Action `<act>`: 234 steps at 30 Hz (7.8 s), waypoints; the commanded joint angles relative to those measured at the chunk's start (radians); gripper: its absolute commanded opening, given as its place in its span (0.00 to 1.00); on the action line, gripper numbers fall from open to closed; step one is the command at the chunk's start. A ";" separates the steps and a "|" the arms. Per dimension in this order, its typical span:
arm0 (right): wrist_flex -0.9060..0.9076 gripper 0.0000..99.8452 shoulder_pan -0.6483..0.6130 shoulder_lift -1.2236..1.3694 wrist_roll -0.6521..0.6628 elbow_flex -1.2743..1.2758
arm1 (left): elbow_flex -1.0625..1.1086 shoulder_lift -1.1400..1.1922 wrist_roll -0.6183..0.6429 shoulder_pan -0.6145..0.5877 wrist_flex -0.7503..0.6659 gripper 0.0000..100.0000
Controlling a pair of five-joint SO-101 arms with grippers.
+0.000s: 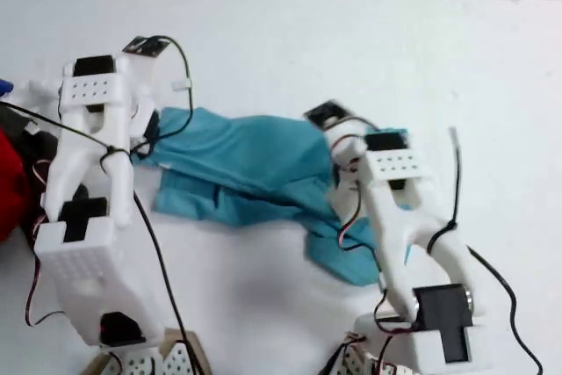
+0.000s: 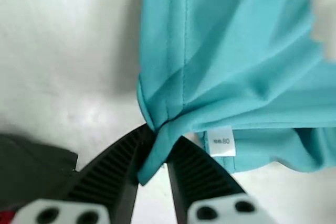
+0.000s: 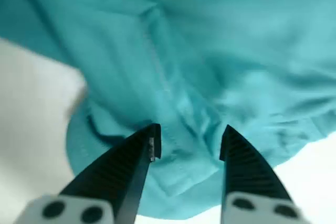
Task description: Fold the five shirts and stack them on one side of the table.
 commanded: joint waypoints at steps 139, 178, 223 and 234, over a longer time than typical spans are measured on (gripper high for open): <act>0.024 0.02 0.268 -0.967 0.149 -0.985 | -0.288 -1.185 0.123 -0.057 0.216 0.03; -0.437 0.02 0.105 -0.426 0.077 -0.330 | -0.035 -0.532 0.115 -0.055 -0.221 0.03; -0.093 0.02 0.030 -0.358 0.078 -0.097 | -0.202 -0.097 -0.006 -0.035 0.226 0.03; -0.024 0.02 0.031 -0.748 0.086 0.235 | 0.240 -0.333 -0.015 -0.035 0.081 0.03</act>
